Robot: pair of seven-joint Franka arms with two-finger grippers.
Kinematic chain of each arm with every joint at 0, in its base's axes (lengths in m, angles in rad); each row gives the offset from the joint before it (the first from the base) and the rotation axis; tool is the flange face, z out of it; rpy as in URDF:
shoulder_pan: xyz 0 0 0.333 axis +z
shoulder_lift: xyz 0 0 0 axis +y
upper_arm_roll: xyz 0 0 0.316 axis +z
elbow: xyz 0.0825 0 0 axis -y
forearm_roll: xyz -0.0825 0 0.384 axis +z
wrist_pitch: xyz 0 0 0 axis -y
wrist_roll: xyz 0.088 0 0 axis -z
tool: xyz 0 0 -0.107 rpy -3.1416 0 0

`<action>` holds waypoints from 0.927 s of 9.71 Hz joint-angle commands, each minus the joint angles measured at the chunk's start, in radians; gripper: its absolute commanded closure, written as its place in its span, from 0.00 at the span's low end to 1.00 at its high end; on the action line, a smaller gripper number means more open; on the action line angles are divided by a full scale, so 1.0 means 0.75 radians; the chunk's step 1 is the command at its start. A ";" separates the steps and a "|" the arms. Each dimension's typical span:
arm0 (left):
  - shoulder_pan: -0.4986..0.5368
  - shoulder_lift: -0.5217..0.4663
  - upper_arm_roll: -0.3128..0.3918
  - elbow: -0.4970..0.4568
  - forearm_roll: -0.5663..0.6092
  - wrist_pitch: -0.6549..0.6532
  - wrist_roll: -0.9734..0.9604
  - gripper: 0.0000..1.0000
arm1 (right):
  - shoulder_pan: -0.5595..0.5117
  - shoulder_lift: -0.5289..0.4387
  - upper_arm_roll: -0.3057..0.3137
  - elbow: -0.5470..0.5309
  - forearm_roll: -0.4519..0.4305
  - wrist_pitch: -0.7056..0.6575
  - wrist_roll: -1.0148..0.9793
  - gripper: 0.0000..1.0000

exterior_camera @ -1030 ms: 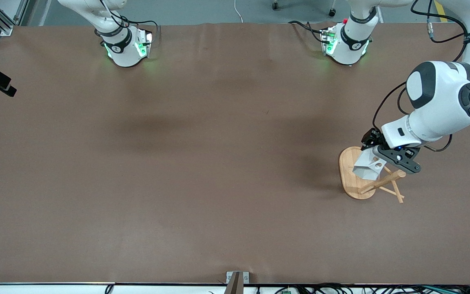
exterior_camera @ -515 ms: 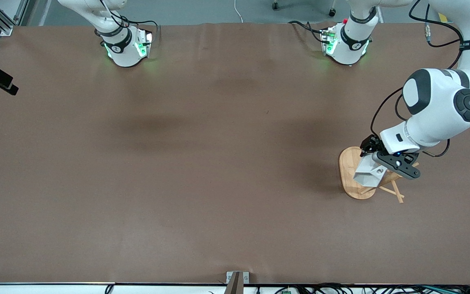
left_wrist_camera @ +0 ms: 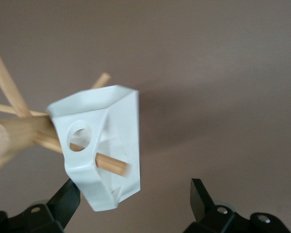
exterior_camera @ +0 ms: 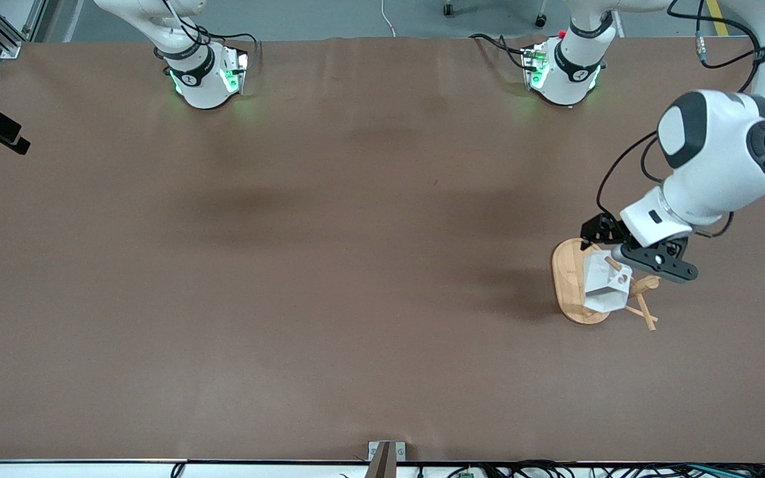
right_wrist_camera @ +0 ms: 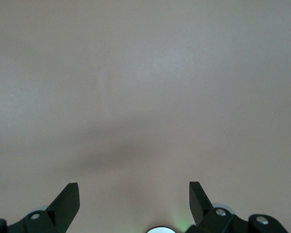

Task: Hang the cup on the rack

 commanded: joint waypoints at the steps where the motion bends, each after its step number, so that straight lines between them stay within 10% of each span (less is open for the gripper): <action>1: -0.013 -0.052 0.010 0.079 0.013 -0.205 -0.109 0.00 | 0.009 0.014 -0.003 0.037 0.019 -0.015 0.027 0.00; 9: 0.201 -0.158 -0.128 0.458 0.244 -0.618 -0.039 0.00 | -0.001 0.018 -0.005 0.035 0.019 -0.017 0.009 0.00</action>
